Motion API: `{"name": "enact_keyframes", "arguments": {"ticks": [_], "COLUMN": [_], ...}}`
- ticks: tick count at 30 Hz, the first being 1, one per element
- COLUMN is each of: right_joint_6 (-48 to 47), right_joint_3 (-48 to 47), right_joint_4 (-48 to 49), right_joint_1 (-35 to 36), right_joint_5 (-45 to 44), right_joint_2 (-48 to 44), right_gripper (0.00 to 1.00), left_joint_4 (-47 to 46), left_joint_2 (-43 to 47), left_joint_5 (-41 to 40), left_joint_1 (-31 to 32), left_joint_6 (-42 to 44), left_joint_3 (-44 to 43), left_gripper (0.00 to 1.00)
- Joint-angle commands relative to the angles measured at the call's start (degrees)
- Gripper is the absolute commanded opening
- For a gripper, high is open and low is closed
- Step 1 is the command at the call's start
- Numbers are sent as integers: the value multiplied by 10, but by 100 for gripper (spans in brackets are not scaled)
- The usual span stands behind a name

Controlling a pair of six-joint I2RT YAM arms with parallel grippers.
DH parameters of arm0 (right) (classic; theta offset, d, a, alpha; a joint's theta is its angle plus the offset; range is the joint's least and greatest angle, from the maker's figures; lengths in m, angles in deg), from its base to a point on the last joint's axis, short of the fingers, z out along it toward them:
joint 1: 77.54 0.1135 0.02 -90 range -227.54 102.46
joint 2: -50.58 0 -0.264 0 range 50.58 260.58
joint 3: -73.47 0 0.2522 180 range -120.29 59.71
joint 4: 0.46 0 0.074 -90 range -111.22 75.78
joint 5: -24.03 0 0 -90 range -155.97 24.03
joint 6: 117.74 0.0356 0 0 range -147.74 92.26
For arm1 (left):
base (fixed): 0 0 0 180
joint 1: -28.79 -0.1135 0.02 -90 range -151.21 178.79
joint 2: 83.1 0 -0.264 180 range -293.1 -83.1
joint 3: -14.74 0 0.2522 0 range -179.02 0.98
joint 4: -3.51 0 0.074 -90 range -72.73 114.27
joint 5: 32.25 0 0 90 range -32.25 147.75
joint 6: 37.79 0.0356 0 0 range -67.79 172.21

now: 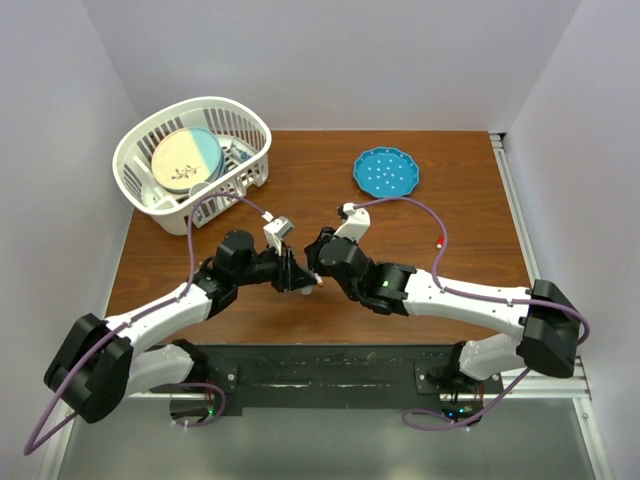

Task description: Insert the pens into the pen caps

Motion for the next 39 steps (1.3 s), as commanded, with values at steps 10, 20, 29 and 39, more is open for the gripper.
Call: {"name": "enact_keyframes", "arguments": {"ticks": [10, 20, 29, 39], "right_joint_6": [-129, -295, -332, -313], "right_joint_3": [-164, -181, -230, -269], "right_joint_4": [-190, -255, -284, -262], "right_joint_1": [-82, -225, -291, -313], "right_joint_5": [135, 205, 227, 262], "right_joint_2": [8, 122, 256, 330], "right_gripper": [0, 0, 0, 18], "left_joint_4": [-96, 78, 294, 420], "left_joint_2": [109, 195, 181, 142], "left_joint_5": [-60, -186, -429, -622], "left_joint_1": [-37, -38, -39, -77], "left_joint_6": [-9, 6, -1, -160], "left_joint_3": [11, 7, -80, -95], "left_gripper": [52, 84, 89, 85]}}
